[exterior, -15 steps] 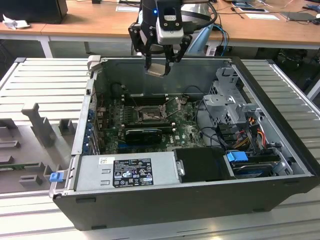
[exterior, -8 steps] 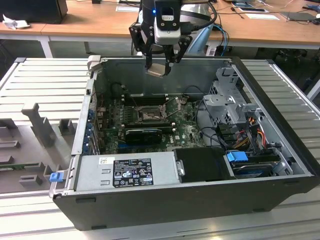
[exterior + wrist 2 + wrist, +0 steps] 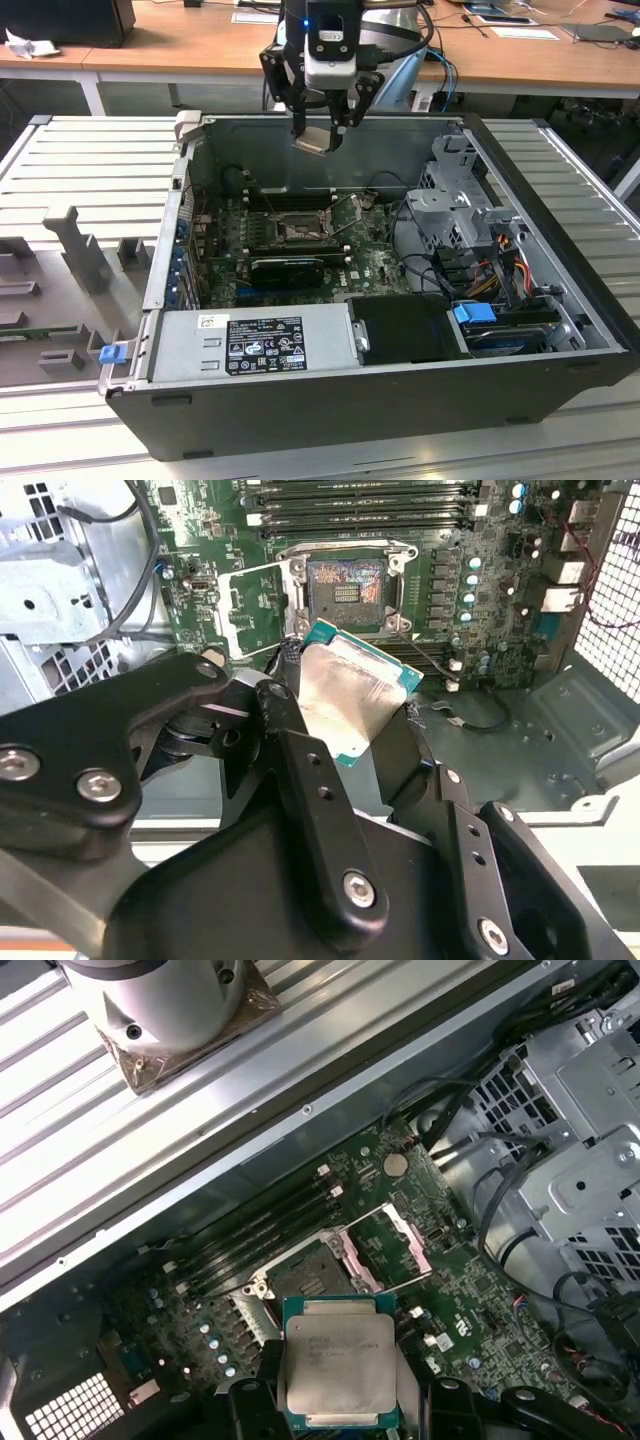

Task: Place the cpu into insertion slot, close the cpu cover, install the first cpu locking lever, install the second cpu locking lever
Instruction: 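Place the cpu into insertion slot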

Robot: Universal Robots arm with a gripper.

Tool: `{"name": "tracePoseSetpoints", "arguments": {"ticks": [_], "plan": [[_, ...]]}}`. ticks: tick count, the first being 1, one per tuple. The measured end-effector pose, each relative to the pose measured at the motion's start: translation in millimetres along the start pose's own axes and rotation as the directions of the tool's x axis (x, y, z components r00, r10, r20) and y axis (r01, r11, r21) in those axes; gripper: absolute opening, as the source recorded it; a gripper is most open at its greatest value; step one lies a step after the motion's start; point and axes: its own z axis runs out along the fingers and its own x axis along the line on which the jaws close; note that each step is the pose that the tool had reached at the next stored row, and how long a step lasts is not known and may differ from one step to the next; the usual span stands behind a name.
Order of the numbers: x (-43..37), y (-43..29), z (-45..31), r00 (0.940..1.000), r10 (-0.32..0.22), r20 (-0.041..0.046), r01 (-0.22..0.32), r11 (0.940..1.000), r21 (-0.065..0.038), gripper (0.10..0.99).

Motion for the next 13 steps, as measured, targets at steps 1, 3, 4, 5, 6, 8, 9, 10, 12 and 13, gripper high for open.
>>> {"name": "tracePoseSetpoints", "arguments": {"ticks": [1, 3, 4, 5, 6, 8, 9, 10, 12, 13], "plan": [[0.0, 0.0, 0.0, 1.0, 0.008, 0.0008, -0.008, 1.0, 0.0, 0.525], [0.0, 0.0, 0.2, 0.9984, 0.057, 0.005, -0.057, 0.9984, -0.001, 0.525], [0.0, 0.0, 0.3, 0.9965, 0.084, 0.0073, -0.084, 0.9965, -0.002, 0.525], [0.0, 0.0, 0.4, 0.9946, 0.103, 0.0089, -0.103, 0.9947, -0.003, 0.525], [0.1, -0.1, 0.5, 0.9928, 0.119, 0.0103, -0.119, 0.9928, -0.003, 0.525], [1.1, -0.8, 0.5, 0.9924, 0.123, 0.0108, -0.123, 0.9924, -0.003, 0.525], [1.6, -1.0, 0.5, 0.9923, 0.123, 0.0107, -0.123, 0.9924, -0.003, 0.525], [1.7, -1.2, 0.5, 0.9922, 0.124, 0.0108, -0.124, 0.9923, -0.003, 0.525], [1.7, -1.2, 0.7, 0.99, 0.141, 0.0122, -0.141, 0.99, -0.004, 0.525], [1.7, -1.2, 0.9, 0.9874, 0.158, 0.0136, -0.157, 0.9875, -0.004, 0.525]]}}
